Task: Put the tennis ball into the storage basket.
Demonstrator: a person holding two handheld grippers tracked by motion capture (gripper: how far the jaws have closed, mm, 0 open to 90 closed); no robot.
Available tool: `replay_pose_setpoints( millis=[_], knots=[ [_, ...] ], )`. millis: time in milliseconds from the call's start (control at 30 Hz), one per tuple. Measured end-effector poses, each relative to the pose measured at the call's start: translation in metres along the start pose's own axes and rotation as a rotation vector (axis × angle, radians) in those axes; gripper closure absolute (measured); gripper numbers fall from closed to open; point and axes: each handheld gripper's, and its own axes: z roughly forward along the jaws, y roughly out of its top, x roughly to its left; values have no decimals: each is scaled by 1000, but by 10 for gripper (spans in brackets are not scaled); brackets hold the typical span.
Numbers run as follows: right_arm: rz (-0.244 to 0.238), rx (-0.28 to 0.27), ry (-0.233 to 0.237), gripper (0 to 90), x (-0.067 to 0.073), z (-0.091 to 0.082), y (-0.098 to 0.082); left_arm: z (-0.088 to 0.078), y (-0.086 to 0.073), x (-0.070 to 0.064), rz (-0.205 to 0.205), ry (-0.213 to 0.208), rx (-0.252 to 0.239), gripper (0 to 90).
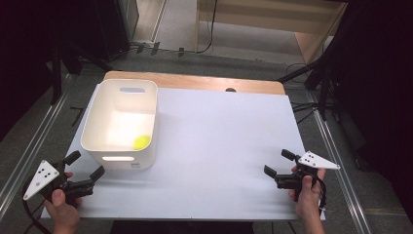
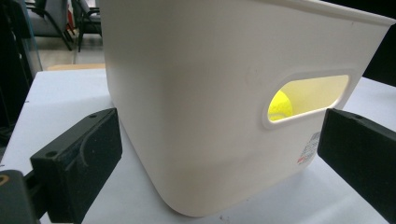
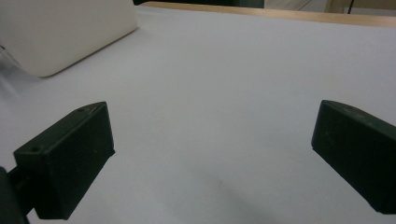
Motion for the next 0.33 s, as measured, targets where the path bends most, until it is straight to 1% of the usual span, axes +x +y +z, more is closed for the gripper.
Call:
replay_pose_setpoints(
  millis=[67,100,200,300,333],
  knots=[
    [-1,5,-5,0,-2,-3,-2,0,0,0,1,0,-1,0],
    [6,8,-10,0,-2,-5,-3,0,0,0,1,0,-1,0],
    [11,3,-16,0,-5,-10,-6,0,0,0,1,0,-1,0],
    [35,-1,-20,0,-6,-13,-8,0,0,0,1,-2,-2,0],
    [31,-7,-20,0,-7,-13,-9,0,0,0,0,-2,-3,0]
  ],
)
